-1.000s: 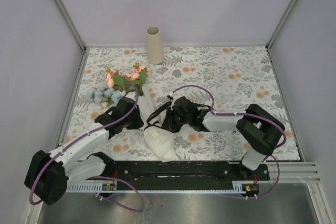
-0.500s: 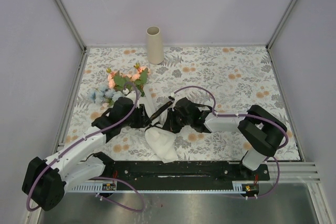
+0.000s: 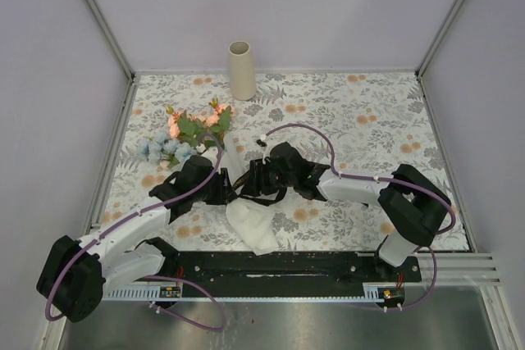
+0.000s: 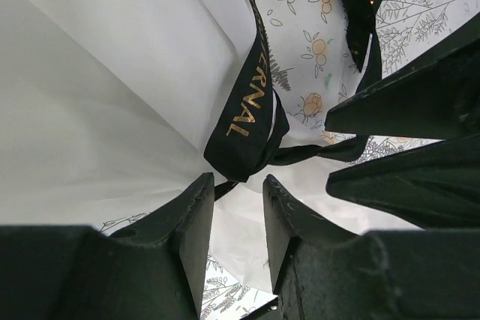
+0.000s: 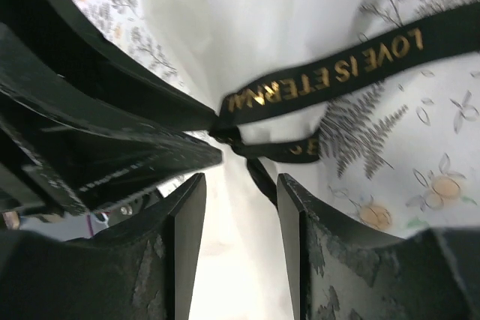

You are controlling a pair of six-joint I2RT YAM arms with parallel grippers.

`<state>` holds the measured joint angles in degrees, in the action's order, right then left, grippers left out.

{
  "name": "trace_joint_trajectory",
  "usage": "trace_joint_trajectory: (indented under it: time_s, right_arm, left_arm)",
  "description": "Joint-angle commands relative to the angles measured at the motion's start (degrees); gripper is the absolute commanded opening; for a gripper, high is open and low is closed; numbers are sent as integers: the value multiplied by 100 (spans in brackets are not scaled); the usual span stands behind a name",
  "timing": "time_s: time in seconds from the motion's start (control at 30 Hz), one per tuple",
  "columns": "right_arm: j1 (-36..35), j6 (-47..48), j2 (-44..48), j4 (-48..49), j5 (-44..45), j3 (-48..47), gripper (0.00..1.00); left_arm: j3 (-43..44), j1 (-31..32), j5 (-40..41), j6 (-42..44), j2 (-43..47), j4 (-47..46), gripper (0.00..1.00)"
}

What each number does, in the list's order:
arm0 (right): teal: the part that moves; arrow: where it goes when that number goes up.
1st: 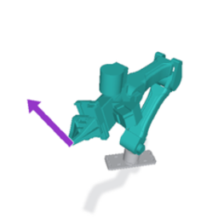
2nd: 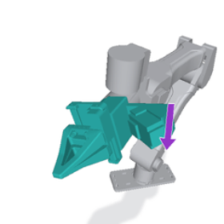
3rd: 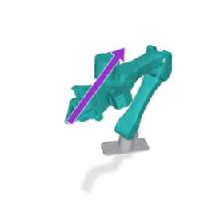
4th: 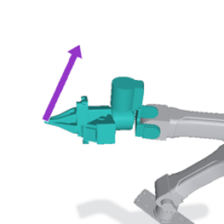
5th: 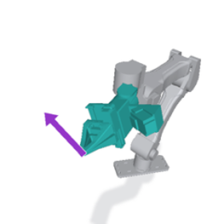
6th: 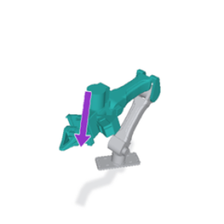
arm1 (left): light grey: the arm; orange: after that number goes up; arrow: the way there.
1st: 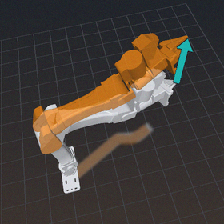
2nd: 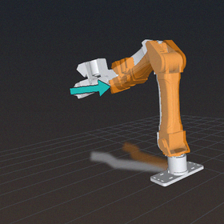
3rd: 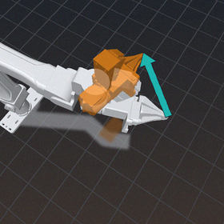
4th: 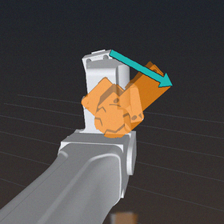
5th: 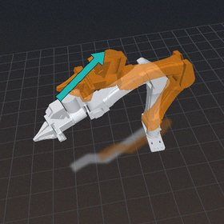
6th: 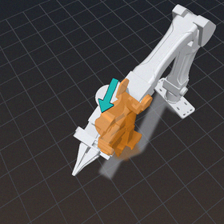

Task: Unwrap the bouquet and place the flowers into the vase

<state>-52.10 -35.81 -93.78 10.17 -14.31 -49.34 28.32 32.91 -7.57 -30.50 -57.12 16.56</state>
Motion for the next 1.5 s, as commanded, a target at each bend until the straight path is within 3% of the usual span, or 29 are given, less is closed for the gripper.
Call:
trace_joint_trajectory:
  time_s: [0.0, 0.27, 0.4, 0.87, 0.97, 1.17, 1.47]
  right_arm:
    - [-37, 66, -228, 116, -336, -409, 52]
    - [-37, 145, -536, 169, -389, -243, 49]
    - [-37, 153, -536, 257, -266, -50, 41]
    - [-46, 180, -554, 433, -187, 126, 31]
    - [-37, 171, -528, 441, -160, 153, 30]
    - [-37, 110, -440, 442, 120, 249, 28]
    - [-20, 13, -369, 468, 375, 346, 27]
  left_arm:
    - [-19, 23, -25, -140, 61, -285, 36]
    - [253, 23, -51, -97, 70, 181, 36]
    - [271, 32, 1, -52, 43, 348, 36]
    - [473, 357, 318, 106, -782, 137, 36]
    - [526, 418, 362, 115, -836, 146, 28]
    - [640, 436, 494, 35, -809, 348, 1]
    - [1044, 445, 1416, -228, -414, 1095, 0]
